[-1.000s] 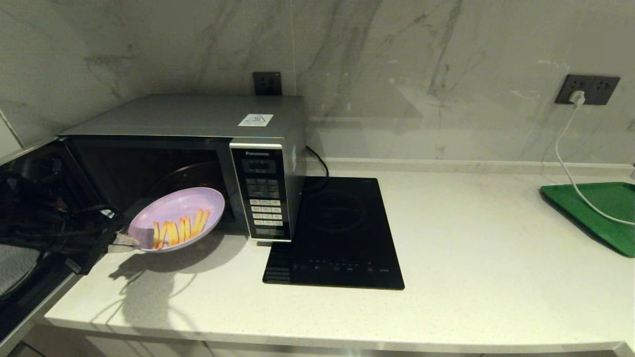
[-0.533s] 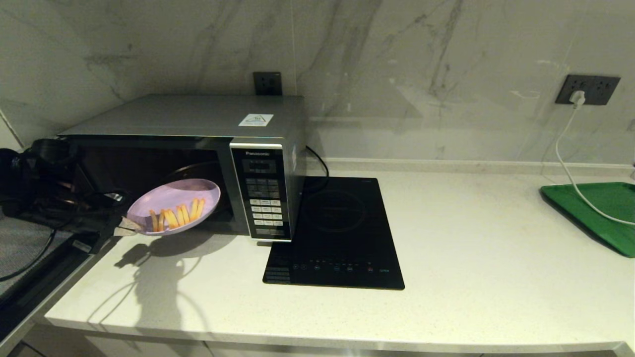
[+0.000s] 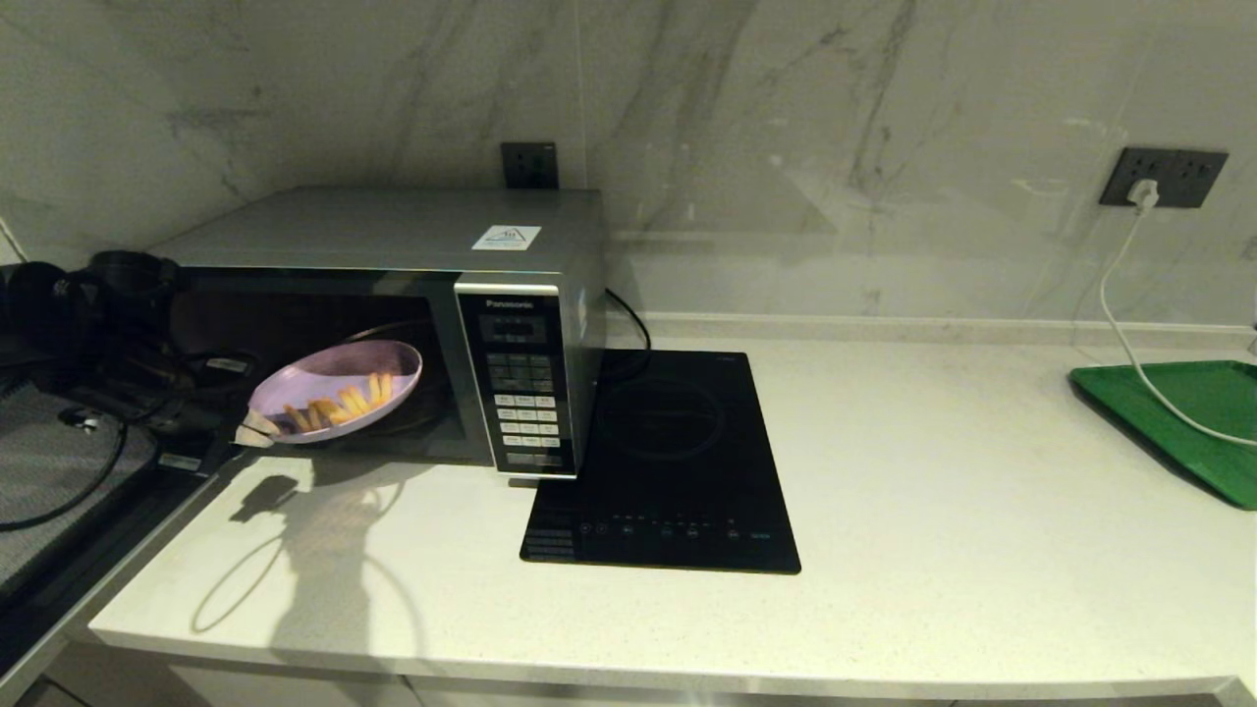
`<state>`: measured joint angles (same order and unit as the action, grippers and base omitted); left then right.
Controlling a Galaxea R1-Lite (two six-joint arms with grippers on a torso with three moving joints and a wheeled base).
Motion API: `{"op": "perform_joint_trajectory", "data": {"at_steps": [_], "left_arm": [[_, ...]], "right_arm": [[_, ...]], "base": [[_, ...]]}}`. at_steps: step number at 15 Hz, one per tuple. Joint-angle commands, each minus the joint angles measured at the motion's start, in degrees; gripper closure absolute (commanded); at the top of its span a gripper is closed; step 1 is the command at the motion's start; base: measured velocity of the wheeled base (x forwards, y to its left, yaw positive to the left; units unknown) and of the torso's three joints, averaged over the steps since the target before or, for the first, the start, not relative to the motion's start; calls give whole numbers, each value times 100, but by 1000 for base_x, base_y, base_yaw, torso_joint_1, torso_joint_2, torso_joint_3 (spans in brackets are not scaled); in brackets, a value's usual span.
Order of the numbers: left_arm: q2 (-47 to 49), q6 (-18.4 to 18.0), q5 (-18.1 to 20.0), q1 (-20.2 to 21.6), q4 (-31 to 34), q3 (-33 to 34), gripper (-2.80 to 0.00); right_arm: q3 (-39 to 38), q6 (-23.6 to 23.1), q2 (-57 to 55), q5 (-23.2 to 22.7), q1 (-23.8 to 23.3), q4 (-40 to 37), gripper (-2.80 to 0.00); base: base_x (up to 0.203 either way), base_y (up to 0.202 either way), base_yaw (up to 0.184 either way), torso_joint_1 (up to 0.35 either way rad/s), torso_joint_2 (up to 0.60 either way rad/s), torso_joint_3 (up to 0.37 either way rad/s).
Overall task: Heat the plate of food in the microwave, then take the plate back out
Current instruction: Put the plate in the microwave oven
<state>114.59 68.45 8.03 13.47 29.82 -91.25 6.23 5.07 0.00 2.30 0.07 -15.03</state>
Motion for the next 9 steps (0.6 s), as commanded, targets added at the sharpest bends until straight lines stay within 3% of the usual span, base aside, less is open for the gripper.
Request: {"op": "perform_joint_trajectory", "data": {"at_steps": [1, 9], "left_arm": [[291, 178, -125, -58, 43, -317, 0], [799, 477, -108, -355, 349, -1233, 0]], "right_arm": [[1, 3, 0, 7, 1, -8, 0], [1, 3, 0, 6, 1, -8, 0]], "base": [[0, 0, 0, 0, 0, 0], [0, 0, 0, 0, 0, 0]]}}
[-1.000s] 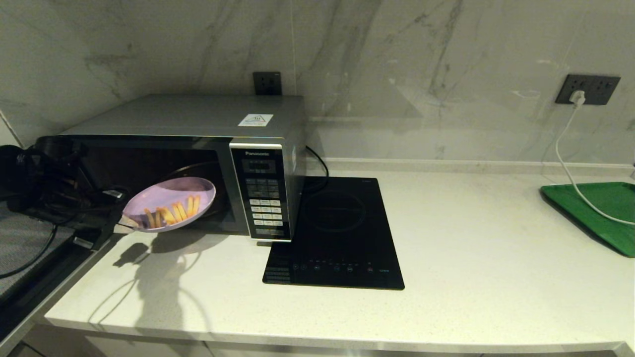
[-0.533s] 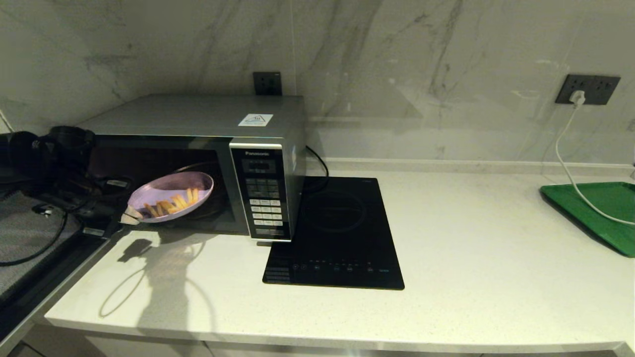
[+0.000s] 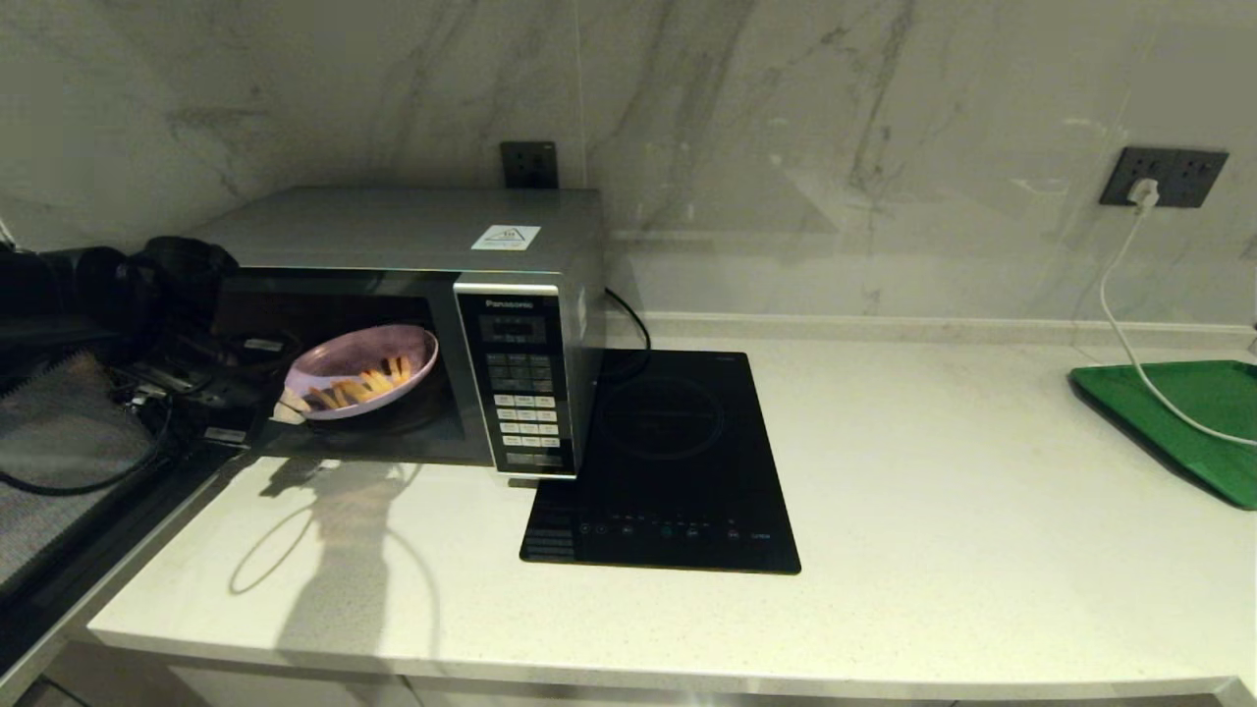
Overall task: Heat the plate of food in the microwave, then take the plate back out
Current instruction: Put the plate in the microwave oven
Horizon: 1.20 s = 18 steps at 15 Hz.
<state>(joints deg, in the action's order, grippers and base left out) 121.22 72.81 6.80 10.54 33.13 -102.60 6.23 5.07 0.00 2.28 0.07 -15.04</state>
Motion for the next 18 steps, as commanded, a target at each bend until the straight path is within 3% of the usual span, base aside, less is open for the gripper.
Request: {"op": "perform_joint_trajectory", "data": {"at_steps": [1, 6, 18], "left_arm": [[247, 40, 13, -88, 19, -176, 0], [665, 42, 37, -88, 262, -744, 0], [526, 51, 47, -96, 363, -709, 0]], "right_arm": [[1, 3, 0, 6, 1, -7, 0], [1, 3, 0, 1, 1, -7, 0], [1, 3, 0, 9, 1, -7, 0]], "base": [[0, 0, 0, 0, 0, 0], [0, 0, 0, 0, 0, 0], [0, 0, 0, 0, 0, 0]]}}
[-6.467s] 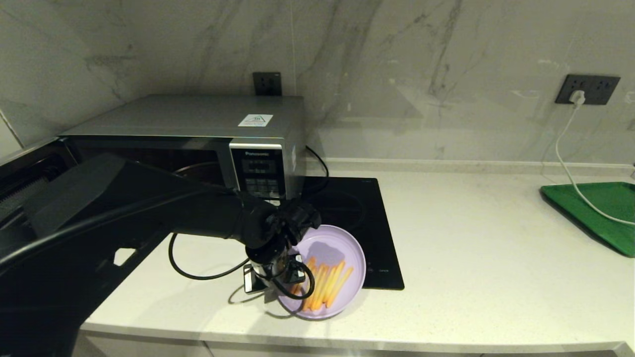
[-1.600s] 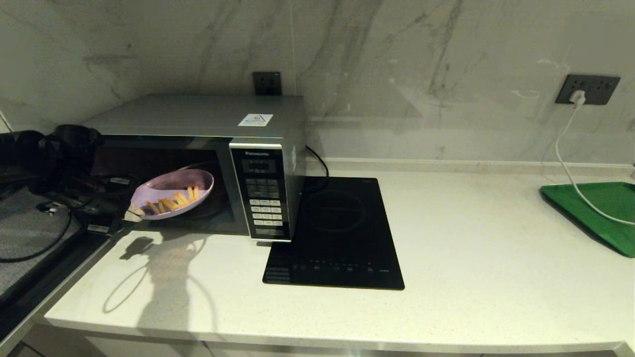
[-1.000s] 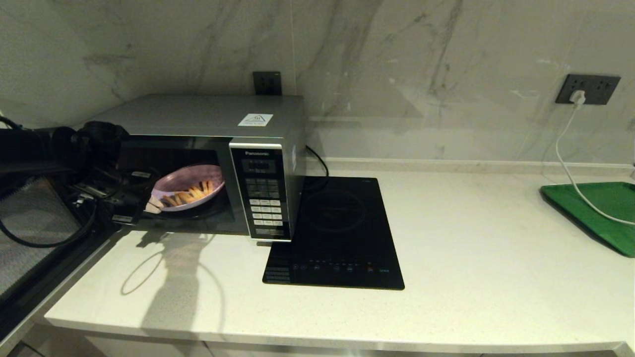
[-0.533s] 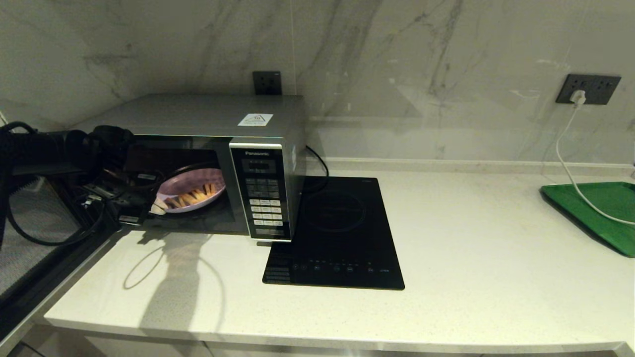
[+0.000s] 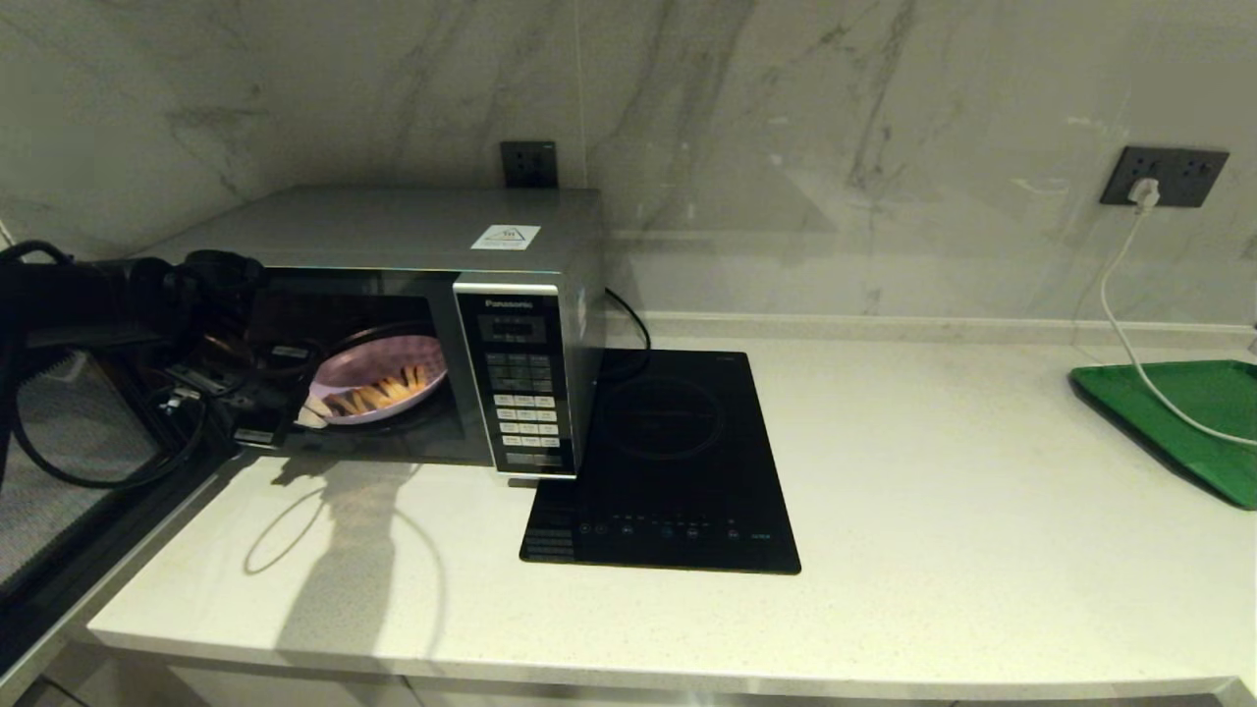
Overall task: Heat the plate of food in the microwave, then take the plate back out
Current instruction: Put the plate in the microwave oven
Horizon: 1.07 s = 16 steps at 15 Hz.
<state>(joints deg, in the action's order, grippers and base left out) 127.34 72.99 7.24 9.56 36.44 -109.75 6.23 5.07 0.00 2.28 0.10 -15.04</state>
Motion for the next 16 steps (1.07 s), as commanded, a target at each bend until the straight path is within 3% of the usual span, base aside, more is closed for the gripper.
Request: {"op": "perform_joint_trajectory", "data": {"at_steps": [1, 7, 8, 16], "left_arm": [[-104, 28, -3, 2, 39, -5, 0], [-93, 16, 5, 2, 83, -23, 0], [-45, 31, 5, 2, 78, -37, -280], [-348, -39, 173, 20, 65, -11, -280]], "right_arm": [[1, 3, 0, 4, -1, -7, 0], [1, 3, 0, 1, -1, -7, 0], [1, 4, 0, 2, -1, -7, 0], [1, 3, 0, 1, -1, -7, 0]], "base": [[0, 0, 0, 0, 0, 0], [0, 0, 0, 0, 0, 0], [0, 0, 0, 0, 0, 0], [0, 0, 0, 0, 0, 0]]}}
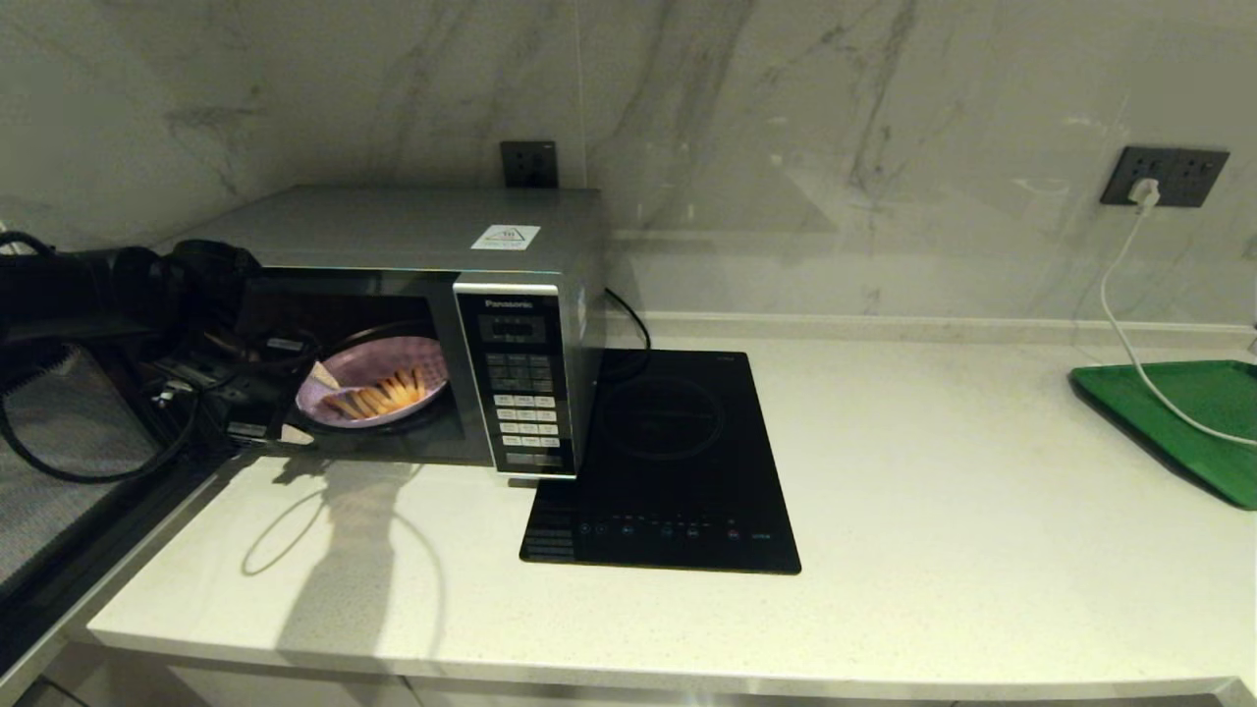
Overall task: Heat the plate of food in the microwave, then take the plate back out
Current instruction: Put the plate in the microwave oven, then close the microwave oven
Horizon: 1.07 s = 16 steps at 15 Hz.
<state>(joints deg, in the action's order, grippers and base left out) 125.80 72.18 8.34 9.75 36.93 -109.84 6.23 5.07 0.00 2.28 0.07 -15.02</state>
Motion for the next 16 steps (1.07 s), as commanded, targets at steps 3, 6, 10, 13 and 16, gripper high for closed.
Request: {"op": "perform_joint_trajectory", "data": {"at_steps": [3, 6, 10, 13, 16], "left_arm": [[-514, 42, 256, 17, 29, 14, -280], [-793, 25, 278, 18, 160, 236, -280], [-1374, -454, 325, 51, 391, 1156, 0], [-2424, -1070, 442, 118, 546, 2055, 0], [-3395, -1625, 428, 287, 937, 2074, 0]], "right_arm": [[1, 3, 0, 1, 1, -10, 0], [1, 3, 0, 1, 1, -10, 0], [1, 3, 0, 3, 1, -10, 0], [1, 3, 0, 9, 1, -10, 0], [1, 3, 0, 2, 1, -10, 0]], "base": [[0, 0, 0, 0, 0, 0], [0, 0, 0, 0, 0, 0], [0, 0, 0, 0, 0, 0], [0, 0, 0, 0, 0, 0], [0, 0, 0, 0, 0, 0]]}}
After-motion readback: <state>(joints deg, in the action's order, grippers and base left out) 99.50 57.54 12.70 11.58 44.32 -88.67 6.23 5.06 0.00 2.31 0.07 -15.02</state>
